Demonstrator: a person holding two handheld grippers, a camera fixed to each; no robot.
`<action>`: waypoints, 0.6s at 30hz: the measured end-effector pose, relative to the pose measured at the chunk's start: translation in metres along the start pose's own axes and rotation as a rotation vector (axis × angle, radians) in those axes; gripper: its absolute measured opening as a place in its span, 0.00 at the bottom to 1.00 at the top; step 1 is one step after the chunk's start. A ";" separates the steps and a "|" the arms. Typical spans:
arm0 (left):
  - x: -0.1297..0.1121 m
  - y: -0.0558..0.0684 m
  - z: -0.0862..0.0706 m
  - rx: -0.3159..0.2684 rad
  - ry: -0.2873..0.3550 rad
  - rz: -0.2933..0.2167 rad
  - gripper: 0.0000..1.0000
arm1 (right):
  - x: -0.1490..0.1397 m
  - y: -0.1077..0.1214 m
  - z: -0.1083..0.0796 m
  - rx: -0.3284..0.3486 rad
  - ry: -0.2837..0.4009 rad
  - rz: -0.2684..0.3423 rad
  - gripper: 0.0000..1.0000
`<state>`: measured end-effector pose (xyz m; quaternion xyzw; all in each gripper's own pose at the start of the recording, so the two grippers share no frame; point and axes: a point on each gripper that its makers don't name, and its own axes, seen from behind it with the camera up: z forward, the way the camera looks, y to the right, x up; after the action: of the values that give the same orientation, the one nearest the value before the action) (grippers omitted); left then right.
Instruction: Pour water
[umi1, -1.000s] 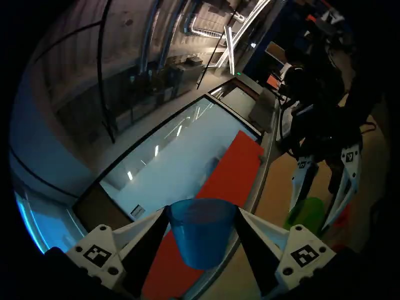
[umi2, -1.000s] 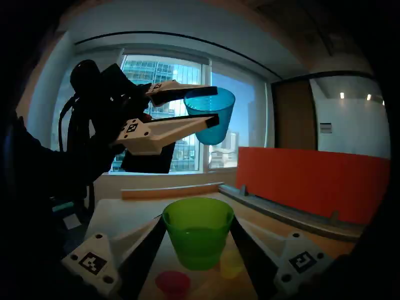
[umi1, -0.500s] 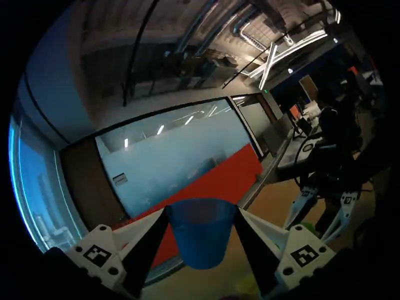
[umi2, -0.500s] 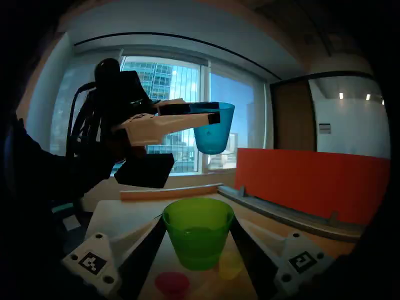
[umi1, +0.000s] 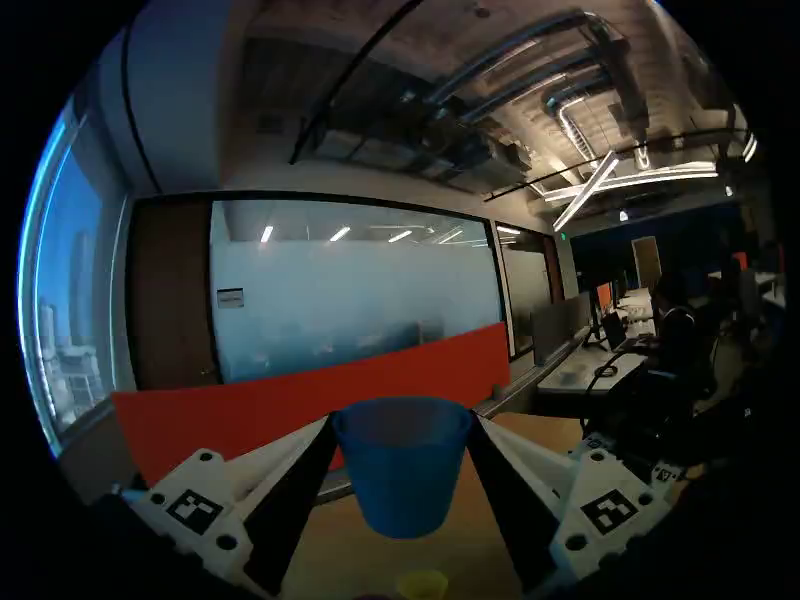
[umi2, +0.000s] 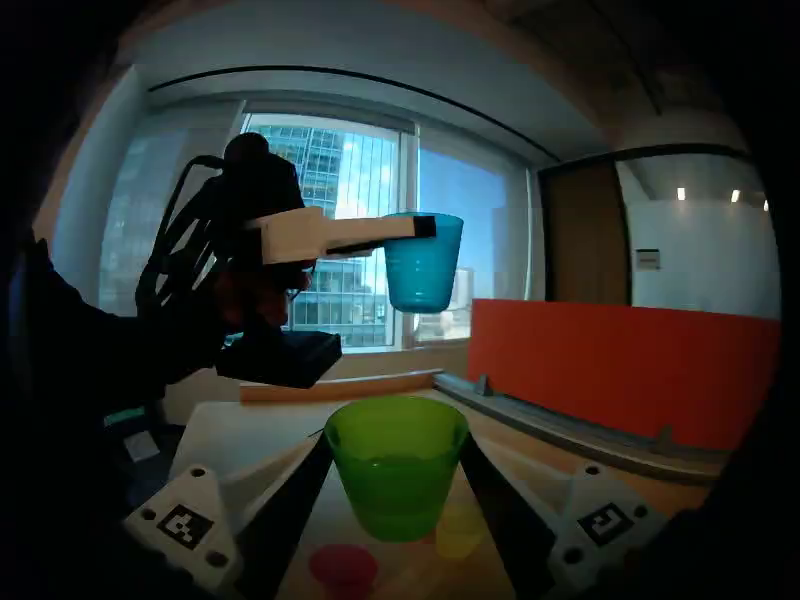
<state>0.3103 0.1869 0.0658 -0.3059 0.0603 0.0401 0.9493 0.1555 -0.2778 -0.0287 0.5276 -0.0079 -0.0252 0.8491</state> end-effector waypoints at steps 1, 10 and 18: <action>0.000 0.000 0.000 -0.002 0.001 -0.019 0.89 | 0.000 0.000 0.000 0.000 0.000 0.000 0.91; -0.003 -0.007 -0.001 0.002 0.008 -0.044 0.89 | -0.002 0.001 -0.001 -0.010 -0.005 0.000 0.91; -0.009 -0.010 -0.008 0.008 0.004 -0.051 0.89 | -0.002 0.007 -0.008 -0.035 -0.009 -0.001 0.91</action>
<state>0.3018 0.1739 0.0669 -0.3036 0.0545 0.0152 0.9511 0.1538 -0.2676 -0.0257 0.5126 -0.0111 -0.0278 0.8581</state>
